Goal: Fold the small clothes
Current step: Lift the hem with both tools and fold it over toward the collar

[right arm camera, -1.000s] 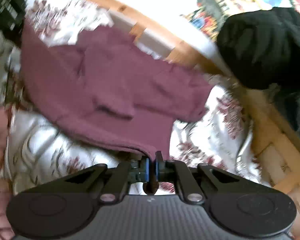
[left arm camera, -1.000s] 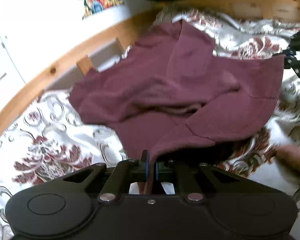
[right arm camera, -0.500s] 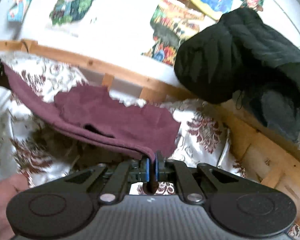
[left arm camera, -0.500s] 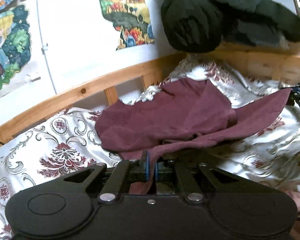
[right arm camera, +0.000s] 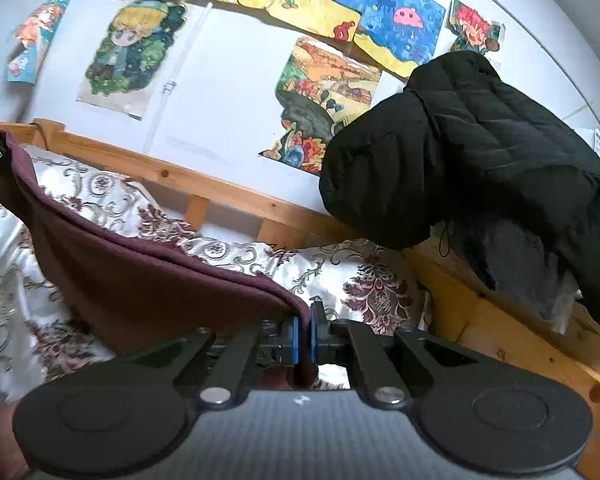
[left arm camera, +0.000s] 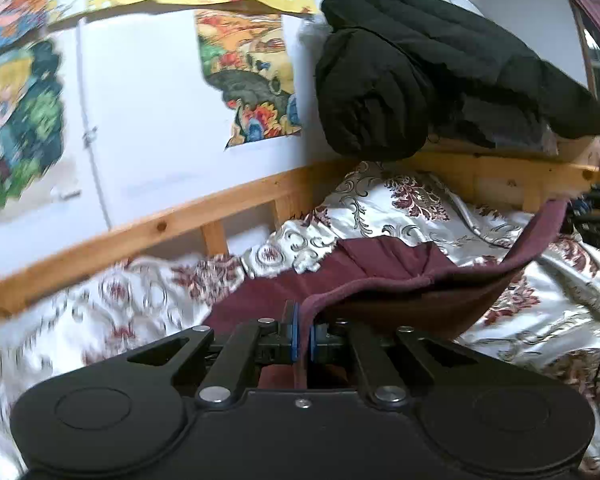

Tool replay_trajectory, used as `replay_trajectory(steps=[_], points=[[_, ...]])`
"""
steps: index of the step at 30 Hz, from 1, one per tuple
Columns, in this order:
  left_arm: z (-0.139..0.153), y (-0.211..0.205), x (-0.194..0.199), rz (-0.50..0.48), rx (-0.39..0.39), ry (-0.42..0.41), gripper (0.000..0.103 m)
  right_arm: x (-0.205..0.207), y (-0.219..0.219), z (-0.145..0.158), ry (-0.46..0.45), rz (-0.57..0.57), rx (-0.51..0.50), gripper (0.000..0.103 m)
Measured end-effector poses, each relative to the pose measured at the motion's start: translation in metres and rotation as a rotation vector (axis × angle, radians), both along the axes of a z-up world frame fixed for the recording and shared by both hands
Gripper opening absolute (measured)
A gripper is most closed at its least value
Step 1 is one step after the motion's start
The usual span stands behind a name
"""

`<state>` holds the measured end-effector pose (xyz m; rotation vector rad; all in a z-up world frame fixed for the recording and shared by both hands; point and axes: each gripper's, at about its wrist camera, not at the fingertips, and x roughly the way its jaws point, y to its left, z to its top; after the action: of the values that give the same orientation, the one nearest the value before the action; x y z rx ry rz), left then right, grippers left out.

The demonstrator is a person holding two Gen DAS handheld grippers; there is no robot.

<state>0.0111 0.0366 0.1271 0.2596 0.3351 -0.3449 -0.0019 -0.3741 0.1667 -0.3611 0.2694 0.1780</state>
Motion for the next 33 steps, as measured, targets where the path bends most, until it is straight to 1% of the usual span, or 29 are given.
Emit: replay_trajectory(steps=[2, 4, 6, 9, 14, 17, 20, 24, 27, 29, 31, 32, 33], points=[[0.005, -0.003, 0.024, -0.003, 0.034, -0.010, 0.005, 0.028, 0.001, 0.001, 0.027, -0.023, 0.026, 0.006], [0.007, -0.003, 0.051, 0.002, 0.056, -0.006, 0.005, 0.060, 0.003, 0.002, 0.064, -0.045, 0.074, 0.006], [0.006, -0.003, 0.084, 0.014, 0.062, 0.011, 0.005, 0.093, 0.009, -0.001, 0.097, -0.047, 0.078, 0.006], [-0.003, 0.000, 0.127, 0.045, 0.042, 0.037, 0.005, 0.138, 0.022, -0.009, 0.138, -0.044, 0.053, 0.006], [-0.030, 0.005, 0.189, 0.087, 0.002, 0.076, 0.005, 0.216, 0.033, -0.027, 0.246, -0.065, 0.075, 0.006], [-0.045, 0.004, 0.227, 0.096, -0.017, 0.144, 0.005, 0.249, 0.035, -0.044, 0.311, -0.077, 0.081, 0.006], [-0.058, 0.007, 0.259, 0.102, -0.033, 0.211, 0.006, 0.271, 0.038, -0.063, 0.346, -0.084, 0.069, 0.006], [-0.069, 0.012, 0.288, 0.111, -0.025, 0.257, 0.006, 0.290, 0.043, -0.081, 0.362, -0.079, 0.071, 0.006], [-0.079, 0.015, 0.304, 0.132, -0.035, 0.295, 0.007, 0.303, 0.046, -0.092, 0.367, -0.079, 0.068, 0.007], [-0.087, 0.018, 0.316, 0.150, -0.055, 0.329, 0.007, 0.309, 0.049, -0.100, 0.372, -0.083, 0.058, 0.007], [-0.095, 0.021, 0.325, 0.177, -0.094, 0.375, 0.013, 0.313, 0.050, -0.106, 0.384, -0.093, 0.060, 0.008], [-0.098, 0.024, 0.329, 0.196, -0.120, 0.401, 0.015, 0.314, 0.049, -0.110, 0.393, -0.096, 0.066, 0.009], [-0.101, 0.028, 0.332, 0.212, -0.149, 0.425, 0.019, 0.314, 0.049, -0.112, 0.398, -0.099, 0.071, 0.012]])
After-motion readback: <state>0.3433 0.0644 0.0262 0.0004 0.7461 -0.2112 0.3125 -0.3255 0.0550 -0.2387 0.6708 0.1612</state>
